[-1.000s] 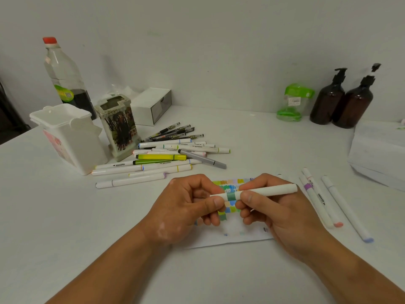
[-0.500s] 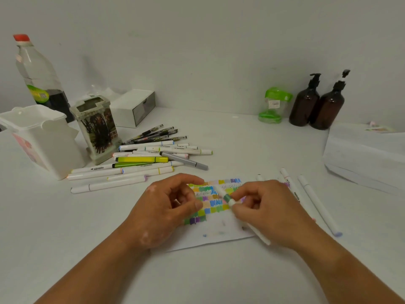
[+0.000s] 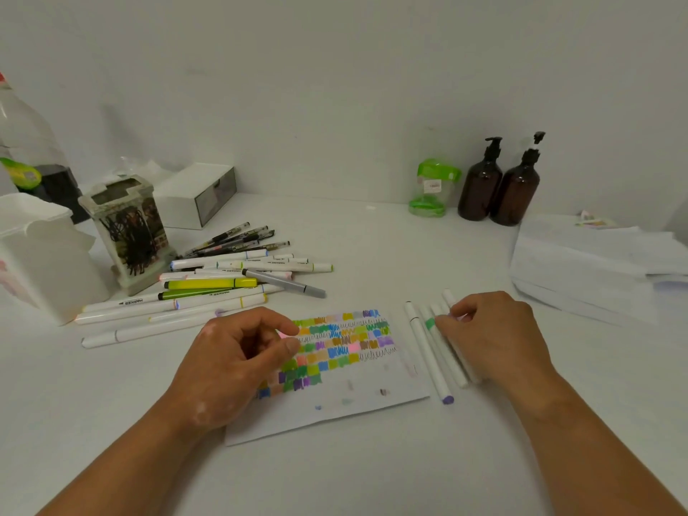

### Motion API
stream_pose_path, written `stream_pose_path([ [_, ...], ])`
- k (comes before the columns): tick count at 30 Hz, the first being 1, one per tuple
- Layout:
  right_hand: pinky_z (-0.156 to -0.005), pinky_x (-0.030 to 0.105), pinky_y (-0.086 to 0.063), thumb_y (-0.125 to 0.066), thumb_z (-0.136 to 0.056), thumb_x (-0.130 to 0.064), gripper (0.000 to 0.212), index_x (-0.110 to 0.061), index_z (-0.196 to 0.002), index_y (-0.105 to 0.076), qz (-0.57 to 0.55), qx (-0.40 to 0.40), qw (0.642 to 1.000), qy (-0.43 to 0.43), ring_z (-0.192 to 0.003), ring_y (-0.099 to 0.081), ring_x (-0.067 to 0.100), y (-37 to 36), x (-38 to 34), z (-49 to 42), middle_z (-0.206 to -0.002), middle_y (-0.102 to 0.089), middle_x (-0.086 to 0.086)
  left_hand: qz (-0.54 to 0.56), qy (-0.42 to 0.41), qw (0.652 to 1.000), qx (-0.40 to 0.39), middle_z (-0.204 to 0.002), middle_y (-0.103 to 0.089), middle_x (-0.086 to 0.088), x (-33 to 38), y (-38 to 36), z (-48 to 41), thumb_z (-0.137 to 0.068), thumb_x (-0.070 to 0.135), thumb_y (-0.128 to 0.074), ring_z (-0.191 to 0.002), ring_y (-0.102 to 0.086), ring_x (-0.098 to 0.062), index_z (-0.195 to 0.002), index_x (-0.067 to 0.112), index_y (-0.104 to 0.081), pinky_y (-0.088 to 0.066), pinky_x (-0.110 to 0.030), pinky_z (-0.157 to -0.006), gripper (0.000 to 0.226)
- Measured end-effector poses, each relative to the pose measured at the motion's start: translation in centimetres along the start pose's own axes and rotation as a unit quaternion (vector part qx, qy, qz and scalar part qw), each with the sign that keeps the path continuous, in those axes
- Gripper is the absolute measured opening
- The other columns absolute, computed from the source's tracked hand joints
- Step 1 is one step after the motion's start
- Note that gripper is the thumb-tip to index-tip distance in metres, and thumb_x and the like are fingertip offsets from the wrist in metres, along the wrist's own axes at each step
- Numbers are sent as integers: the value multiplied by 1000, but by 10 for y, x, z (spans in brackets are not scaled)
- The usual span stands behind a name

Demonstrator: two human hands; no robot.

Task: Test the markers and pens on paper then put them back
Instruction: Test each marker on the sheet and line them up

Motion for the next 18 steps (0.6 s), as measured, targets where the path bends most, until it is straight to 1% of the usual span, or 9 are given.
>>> stream_pose_path([
  [2,-67,31,-55,-70,-83,-48,14,-34,-83,-73,-24,33,999,19,-72,-63,9,7,-9,2,-73,-67,-16,-14,3,1000,11,-68,-66,1,-2,4,0,-75,47,-67,-67,-66,-14,-87,42,-72,-54,-17,-55,14],
  [4,-60,27,-50,-69,-85,-47,12,-35,-82,-73,-47,45,996,68,-68,-61,4,7,-28,10,-68,-66,-17,-43,8,998,33,-67,-66,4,-7,10,0,-80,42,-70,-63,-64,-13,-84,39,-73,-52,-16,-53,6],
  [5,-56,25,-47,-70,-86,-45,10,-36,-81,-72,-50,35,993,97,-65,-60,3,2,-39,17,-66,-65,-17,-71,5,996,54,-65,-65,6,-9,14,0,-84,35,-72,-61,-62,-10,-83,37,-73,-50,-14,-53,2],
  [7,-50,21,-43,-71,-85,-42,9,-37,-78,-72,-51,3,988,142,-59,-58,2,-13,-60,32,-65,-65,-17,-170,0,979,112,-62,-62,12,-11,27,-1,-86,27,-74,-60,-60,-8,-86,34,-72,-46,-10,-52,7],
  [9,-53,22,-42,-73,-83,-39,8,-36,-76,-73,-47,-24,982,179,-59,-57,3,-24,-76,44,-64,-65,-17,-253,12,952,173,-75,-63,18,-10,44,-2,-87,25,-74,-69,-59,-6,-95,32,-71,-46,-12,-64,12],
  [11,-59,19,-44,-74,-83,-39,7,-35,-77,-75,-38,-53,973,220,-65,-58,1,-32,-89,55,-68,-66,-16,-306,22,928,211,-92,-67,12,-11,61,-3,-87,22,-74,-86,-60,-9,-103,30,-72,-54,-28,-80,18],
  [12,-60,15,-42,-74,-83,-40,6,-35,-80,-76,-37,-74,968,238,-66,-58,-1,-36,-93,59,-72,-68,-17,-342,20,916,211,-101,-69,6,-11,68,-5,-87,22,-74,-94,-61,-15,-106,27,-73,-54,-36,-87,20],
  [14,-62,9,-39,-73,-83,-44,9,-38,-89,-76,-25,-119,955,272,-69,-55,-8,-46,-100,69,-83,-68,-22,-415,22,890,188,-110,-71,-2,-16,81,-7,-85,22,-76,-101,-62,-23,-110,22,-74,-52,-43,-94,25],
  [18,-79,10,-46,-68,-83,-52,21,-42,-100,-73,16,-167,937,307,-90,-58,-6,-61,-107,82,-98,-64,-28,-497,41,855,144,-113,-71,-2,-30,96,-2,-87,23,-72,-101,-63,-23,-112,23,-73,-50,-42,-95,25],
])
Point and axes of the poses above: each hand's wrist, its own z-axis away from the middle knuckle, its own y-axis out of the back of the hand, x = y × z, the point moved 10 cm from there along -z, towards the middle knuckle
